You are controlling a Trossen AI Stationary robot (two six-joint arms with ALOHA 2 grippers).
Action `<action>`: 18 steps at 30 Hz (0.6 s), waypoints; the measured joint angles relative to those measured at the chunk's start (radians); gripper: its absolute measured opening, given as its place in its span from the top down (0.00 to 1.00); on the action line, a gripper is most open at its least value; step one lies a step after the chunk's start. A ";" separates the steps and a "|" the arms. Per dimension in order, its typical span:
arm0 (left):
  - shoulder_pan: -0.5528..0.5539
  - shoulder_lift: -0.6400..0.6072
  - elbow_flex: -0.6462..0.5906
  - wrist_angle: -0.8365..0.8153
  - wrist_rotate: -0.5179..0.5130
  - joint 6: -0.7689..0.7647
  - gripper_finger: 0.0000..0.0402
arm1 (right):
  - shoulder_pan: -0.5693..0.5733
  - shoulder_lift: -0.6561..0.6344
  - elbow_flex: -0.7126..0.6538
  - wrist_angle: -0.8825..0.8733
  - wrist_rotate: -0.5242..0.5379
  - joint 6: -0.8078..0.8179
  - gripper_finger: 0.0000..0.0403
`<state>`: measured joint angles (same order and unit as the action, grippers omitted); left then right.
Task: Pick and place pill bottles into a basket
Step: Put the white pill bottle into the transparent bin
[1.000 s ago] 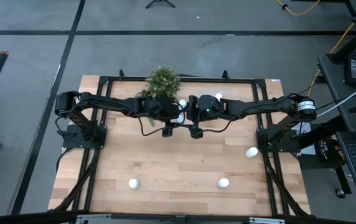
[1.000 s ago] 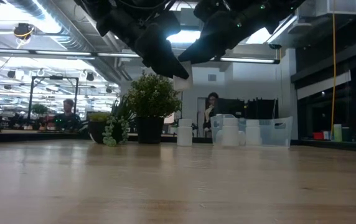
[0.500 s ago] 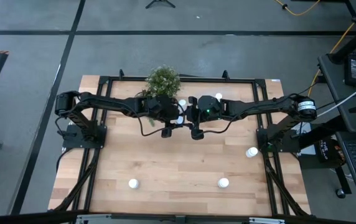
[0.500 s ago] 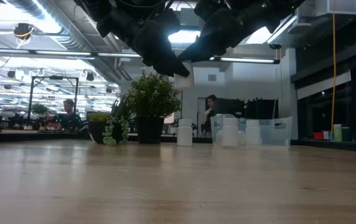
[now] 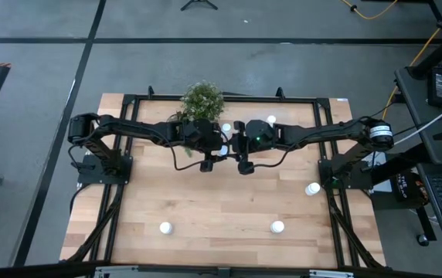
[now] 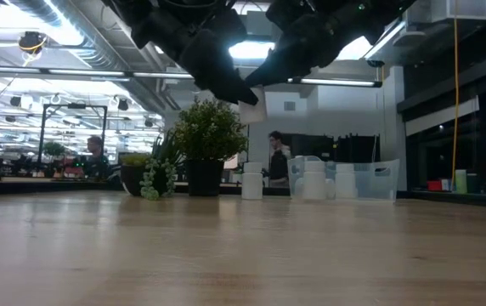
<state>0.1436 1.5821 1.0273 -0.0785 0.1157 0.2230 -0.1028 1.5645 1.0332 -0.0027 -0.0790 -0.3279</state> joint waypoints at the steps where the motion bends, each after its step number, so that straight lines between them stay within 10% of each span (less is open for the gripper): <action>1: 0.000 -0.001 0.001 -0.001 -0.001 0.000 0.46 | 0.000 -0.005 0.000 -0.003 0.002 0.000 0.63; 18: -0.015 -0.158 0.000 -0.203 -0.017 0.023 0.49 | -0.030 -0.047 -0.002 -0.069 0.056 0.001 0.63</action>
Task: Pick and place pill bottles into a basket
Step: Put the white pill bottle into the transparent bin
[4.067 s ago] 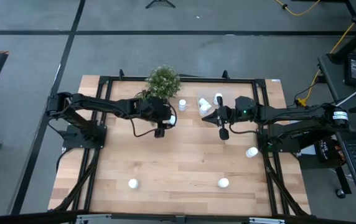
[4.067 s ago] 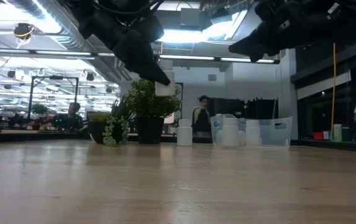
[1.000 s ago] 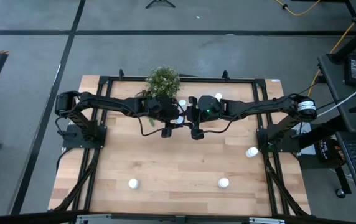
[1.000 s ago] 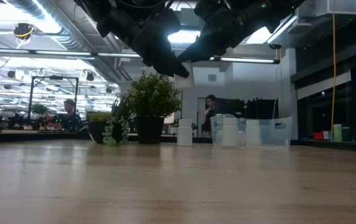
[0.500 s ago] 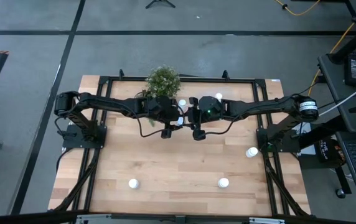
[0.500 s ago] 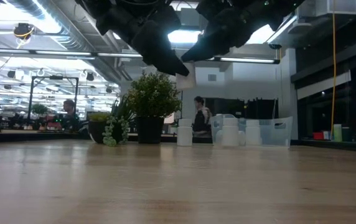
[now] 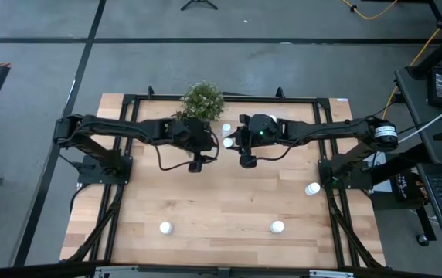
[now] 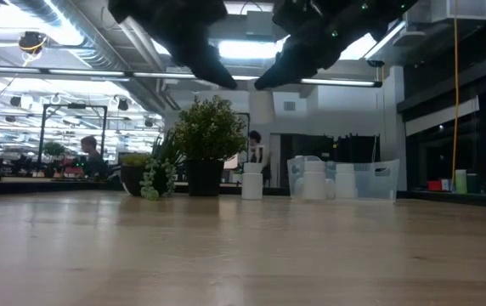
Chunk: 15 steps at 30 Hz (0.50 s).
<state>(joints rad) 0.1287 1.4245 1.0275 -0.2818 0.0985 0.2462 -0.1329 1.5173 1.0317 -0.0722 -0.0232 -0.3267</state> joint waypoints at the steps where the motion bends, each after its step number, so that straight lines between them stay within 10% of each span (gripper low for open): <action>1: 0.000 -0.013 -0.001 -0.014 -0.005 0.012 0.50 | -0.002 -0.005 0.000 -0.012 0.020 0.000 0.63; 15: 0.088 -0.131 -0.119 0.108 -0.013 0.081 0.82 | -0.019 -0.212 -0.038 -0.118 0.085 0.023 0.63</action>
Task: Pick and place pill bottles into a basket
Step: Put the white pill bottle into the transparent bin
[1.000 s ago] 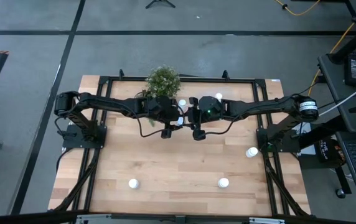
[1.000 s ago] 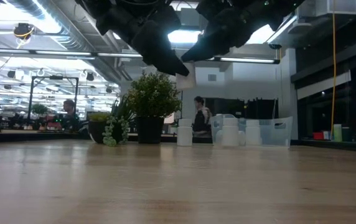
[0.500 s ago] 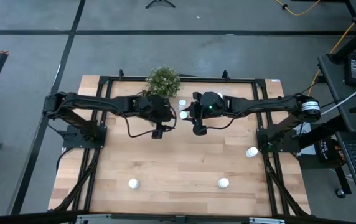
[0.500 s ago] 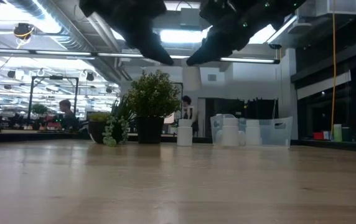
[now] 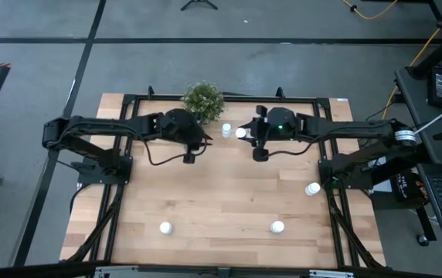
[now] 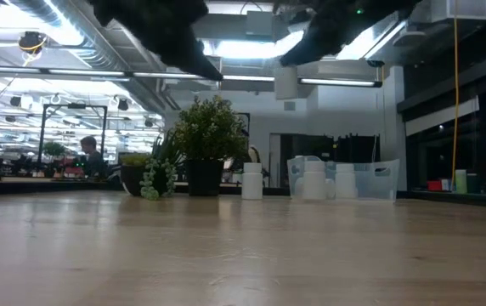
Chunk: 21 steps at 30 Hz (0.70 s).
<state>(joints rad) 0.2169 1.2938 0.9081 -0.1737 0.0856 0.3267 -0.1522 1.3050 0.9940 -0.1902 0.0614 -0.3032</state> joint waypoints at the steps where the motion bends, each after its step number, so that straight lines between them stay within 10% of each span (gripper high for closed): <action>1: 0.012 -0.004 -0.025 0.034 0.003 -0.006 0.84 | -0.002 -0.016 -0.015 0.000 0.021 0.014 0.63; 21: 0.086 -0.012 -0.236 0.342 0.074 -0.018 0.99 | -0.069 -0.204 -0.363 0.076 0.538 0.441 0.63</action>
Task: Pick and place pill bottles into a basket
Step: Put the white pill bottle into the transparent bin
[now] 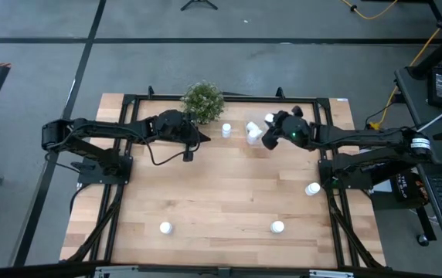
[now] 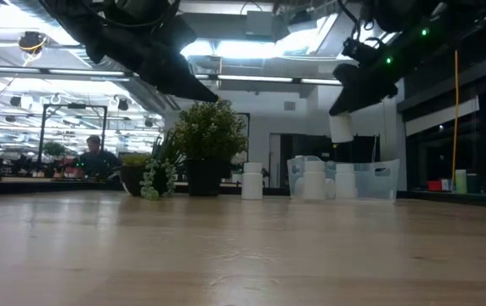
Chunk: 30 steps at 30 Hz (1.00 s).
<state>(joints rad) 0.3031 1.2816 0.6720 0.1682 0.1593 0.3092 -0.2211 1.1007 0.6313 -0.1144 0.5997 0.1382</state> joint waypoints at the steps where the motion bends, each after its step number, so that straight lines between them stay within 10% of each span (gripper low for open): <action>1: 0.000 0.000 0.000 0.002 0.000 0.000 0.99 | 0.000 0.000 -0.002 0.000 0.015 0.018 0.63; 30: 0.000 0.001 -0.081 0.149 -0.007 0.018 0.99 | -0.026 0.008 -0.154 0.019 0.195 0.251 0.63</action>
<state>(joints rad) 0.3031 1.2826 0.5907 0.3177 0.1519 0.3271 -0.2474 1.1084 0.4770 -0.0952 0.7952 0.3893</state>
